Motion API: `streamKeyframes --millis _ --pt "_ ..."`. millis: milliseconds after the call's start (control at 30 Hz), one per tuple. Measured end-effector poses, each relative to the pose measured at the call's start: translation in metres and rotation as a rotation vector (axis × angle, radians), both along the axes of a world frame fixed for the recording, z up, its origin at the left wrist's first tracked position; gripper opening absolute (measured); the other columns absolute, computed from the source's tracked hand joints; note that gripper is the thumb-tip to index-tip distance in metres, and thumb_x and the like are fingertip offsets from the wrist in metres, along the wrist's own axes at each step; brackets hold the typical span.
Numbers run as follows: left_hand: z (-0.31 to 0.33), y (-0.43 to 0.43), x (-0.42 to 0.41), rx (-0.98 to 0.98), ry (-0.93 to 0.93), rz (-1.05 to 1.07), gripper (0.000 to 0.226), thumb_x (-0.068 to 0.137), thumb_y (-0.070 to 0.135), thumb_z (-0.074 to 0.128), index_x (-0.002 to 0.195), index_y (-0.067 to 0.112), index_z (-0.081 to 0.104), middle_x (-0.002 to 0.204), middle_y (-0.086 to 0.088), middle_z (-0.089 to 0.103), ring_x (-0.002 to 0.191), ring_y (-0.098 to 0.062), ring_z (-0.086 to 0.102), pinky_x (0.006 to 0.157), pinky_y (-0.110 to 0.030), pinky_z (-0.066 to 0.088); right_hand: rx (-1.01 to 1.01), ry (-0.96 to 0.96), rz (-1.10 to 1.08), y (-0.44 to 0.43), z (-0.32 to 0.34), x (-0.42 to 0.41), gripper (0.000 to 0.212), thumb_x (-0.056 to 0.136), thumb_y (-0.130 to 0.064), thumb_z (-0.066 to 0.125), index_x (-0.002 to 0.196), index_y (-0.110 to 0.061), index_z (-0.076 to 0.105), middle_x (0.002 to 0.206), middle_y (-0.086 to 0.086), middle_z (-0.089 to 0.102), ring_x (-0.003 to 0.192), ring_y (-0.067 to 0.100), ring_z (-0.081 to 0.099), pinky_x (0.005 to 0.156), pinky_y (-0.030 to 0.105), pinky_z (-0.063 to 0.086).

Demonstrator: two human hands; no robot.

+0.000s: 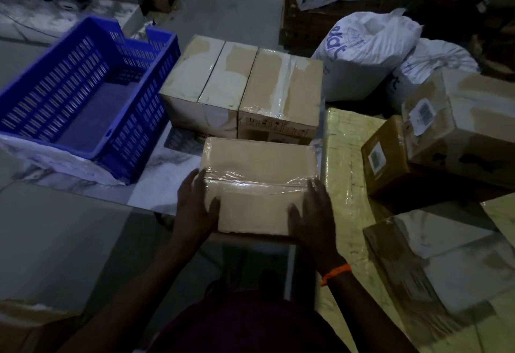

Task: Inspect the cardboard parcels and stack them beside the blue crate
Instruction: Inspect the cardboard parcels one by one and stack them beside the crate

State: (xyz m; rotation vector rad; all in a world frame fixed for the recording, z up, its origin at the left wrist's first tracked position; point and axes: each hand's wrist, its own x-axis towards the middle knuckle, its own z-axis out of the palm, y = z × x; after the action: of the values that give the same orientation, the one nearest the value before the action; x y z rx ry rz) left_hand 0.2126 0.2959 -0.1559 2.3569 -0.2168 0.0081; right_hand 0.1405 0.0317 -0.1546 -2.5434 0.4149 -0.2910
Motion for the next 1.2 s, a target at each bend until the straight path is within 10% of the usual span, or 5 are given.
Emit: streamKeyframes --millis 267,600,933,1200 --pt "-0.005 -0.056 0.044 0.548 0.044 -0.360 0.087 0.089 0.067 -0.001 0.163 0.022 0.008 0.171 -0.008 -0.004 0.157 -0.029 -0.004 0.122 -0.045 -0.004 -0.197 0.279 0.232 0.021 -0.013 0.069 0.086 0.099 -0.066 0.018 0.165 -0.011 0.009 0.173 0.008 0.001 0.160 0.024 -0.001 0.128 0.047 0.001" --pt "0.007 -0.056 0.037 0.623 0.093 -0.381 0.068 0.107 0.049 0.029 0.163 0.017 0.008 0.171 -0.009 -0.005 0.157 -0.028 -0.006 0.124 -0.051 0.000 -0.207 0.346 0.296 0.018 -0.004 0.065 0.076 0.106 -0.054 0.033 0.164 -0.010 0.010 0.173 0.009 0.004 0.160 0.025 0.002 0.127 0.047 0.004" --pt "-0.006 0.004 -0.033 0.566 -0.114 -0.587 0.065 0.103 0.057 0.030 0.156 0.020 0.035 0.163 -0.011 0.030 0.149 -0.030 0.029 0.115 -0.051 0.025 -0.208 0.253 0.450 0.011 -0.007 -0.023 0.061 0.101 -0.046 0.033 0.148 -0.010 0.052 0.158 0.010 0.046 0.148 0.030 0.040 0.118 0.055 0.035" --pt "-0.005 -0.001 -0.036 0.461 -0.032 -0.546 0.064 0.102 0.058 0.029 0.153 0.021 0.043 0.163 -0.007 0.031 0.151 -0.027 0.026 0.118 -0.048 0.021 -0.204 0.290 0.441 0.015 -0.007 -0.027 0.068 0.101 -0.053 0.026 0.153 -0.014 0.047 0.162 0.006 0.041 0.153 0.027 0.033 0.122 0.049 0.022"
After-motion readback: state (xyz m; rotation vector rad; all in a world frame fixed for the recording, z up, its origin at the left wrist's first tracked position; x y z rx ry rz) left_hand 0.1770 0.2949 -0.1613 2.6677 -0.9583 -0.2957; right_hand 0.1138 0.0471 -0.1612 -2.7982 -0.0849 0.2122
